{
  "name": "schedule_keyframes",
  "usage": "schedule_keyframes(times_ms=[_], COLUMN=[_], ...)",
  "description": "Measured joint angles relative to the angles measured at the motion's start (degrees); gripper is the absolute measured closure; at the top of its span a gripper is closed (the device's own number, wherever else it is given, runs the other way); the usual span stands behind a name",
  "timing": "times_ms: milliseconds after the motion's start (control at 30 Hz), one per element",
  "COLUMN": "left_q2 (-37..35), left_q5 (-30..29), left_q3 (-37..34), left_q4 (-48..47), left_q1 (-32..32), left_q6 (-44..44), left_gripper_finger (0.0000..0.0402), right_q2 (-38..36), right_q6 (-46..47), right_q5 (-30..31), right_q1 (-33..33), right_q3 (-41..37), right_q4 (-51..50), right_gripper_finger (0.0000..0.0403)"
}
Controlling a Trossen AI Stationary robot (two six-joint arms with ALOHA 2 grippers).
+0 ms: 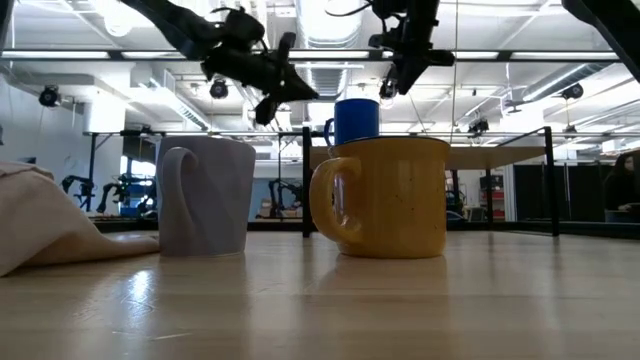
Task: Stack small to large cups/mugs on shelf
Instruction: Put the blue mug on the shelf
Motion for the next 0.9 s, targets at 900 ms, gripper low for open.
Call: schedule_keyframes(times_ms=[900], left_q2=[18.7], left_q5=[21.5], left_q3=[17.4], left_q4=[-9.7], left_q1=[6.5], left_q6=[9.8], left_gripper_finger=[0.0402], right_q2=[0.1], right_q6=[6.0], right_q5=[-9.4], right_q1=[6.4], right_q3=[-7.3], right_q4=[-1.5], right_gripper_finger=[0.0392])
